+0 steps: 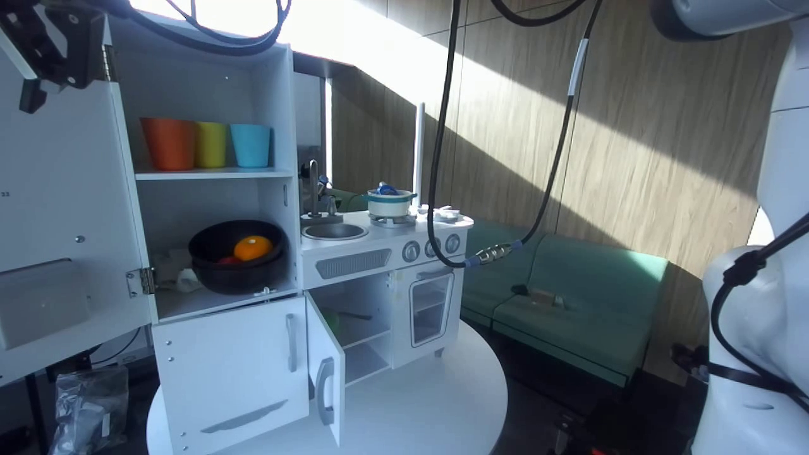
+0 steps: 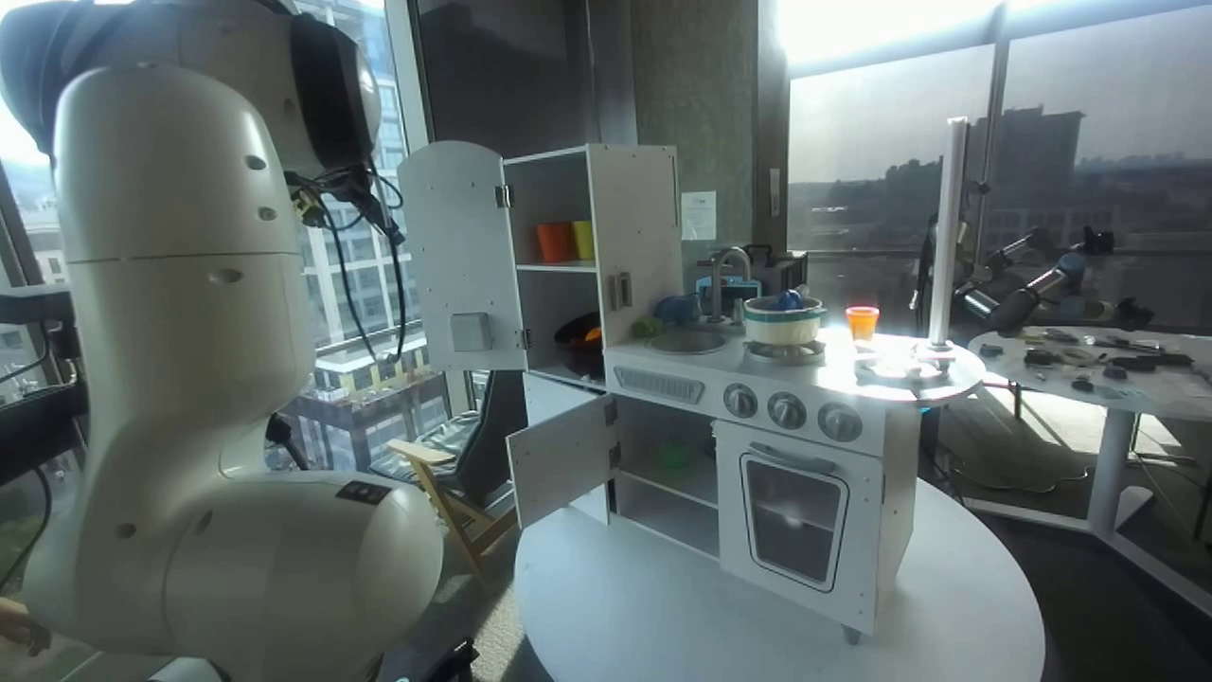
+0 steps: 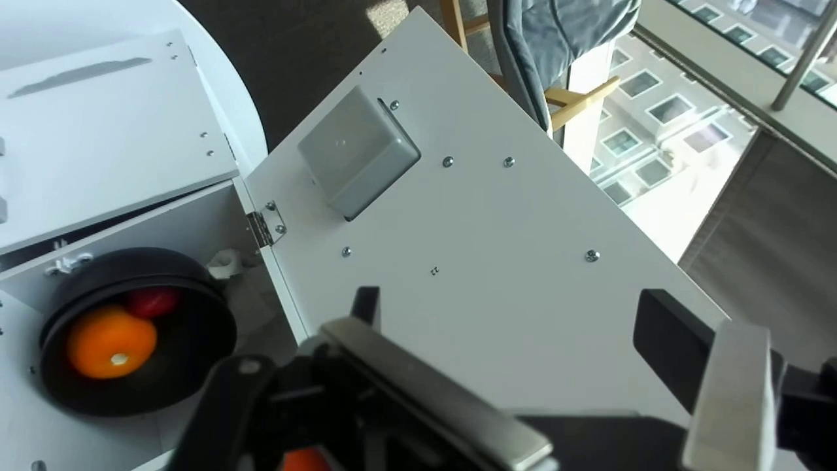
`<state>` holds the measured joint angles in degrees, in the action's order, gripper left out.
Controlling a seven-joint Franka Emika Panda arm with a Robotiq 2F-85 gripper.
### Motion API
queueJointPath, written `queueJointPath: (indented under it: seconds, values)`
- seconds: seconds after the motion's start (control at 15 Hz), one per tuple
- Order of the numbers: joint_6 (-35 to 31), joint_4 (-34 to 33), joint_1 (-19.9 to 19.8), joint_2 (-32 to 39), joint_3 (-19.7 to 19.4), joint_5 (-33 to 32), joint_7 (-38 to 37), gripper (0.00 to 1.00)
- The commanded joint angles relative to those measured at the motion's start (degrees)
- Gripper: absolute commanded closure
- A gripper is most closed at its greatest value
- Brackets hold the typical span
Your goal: Close the fridge door
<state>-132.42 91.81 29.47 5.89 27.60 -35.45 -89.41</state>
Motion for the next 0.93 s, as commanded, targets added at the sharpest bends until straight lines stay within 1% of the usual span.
queueJointPath:
  seconds: [0.0,0.07,0.27,0.4,0.6,0.73,0.8,0.87]
  values:
    - [3.3,-2.6,2.2,1.0,-1.5,-4.5,-3.9,0.00]
    - [4.7,-5.4,2.6,2.0,-1.5,-6.3,-5.0,0.00]
    - [11.9,-15.7,3.9,4.8,-2.4,-11.2,-10.2,0.00]
    - [15.8,-21.3,5.0,6.2,-3.2,-14.8,-12.2,0.00]
    - [21.0,-29.7,7.1,9.7,-5.0,-21.4,-13.7,0.00]
    - [23.7,-34.9,8.9,12.6,-6.6,-24.6,-13.8,0.00]
    - [25.0,-37.8,9.0,14.6,-6.0,-26.4,-13.5,0.00]
    - [26.0,-40.4,9.8,16.4,-6.4,-27.8,-13.0,0.00]
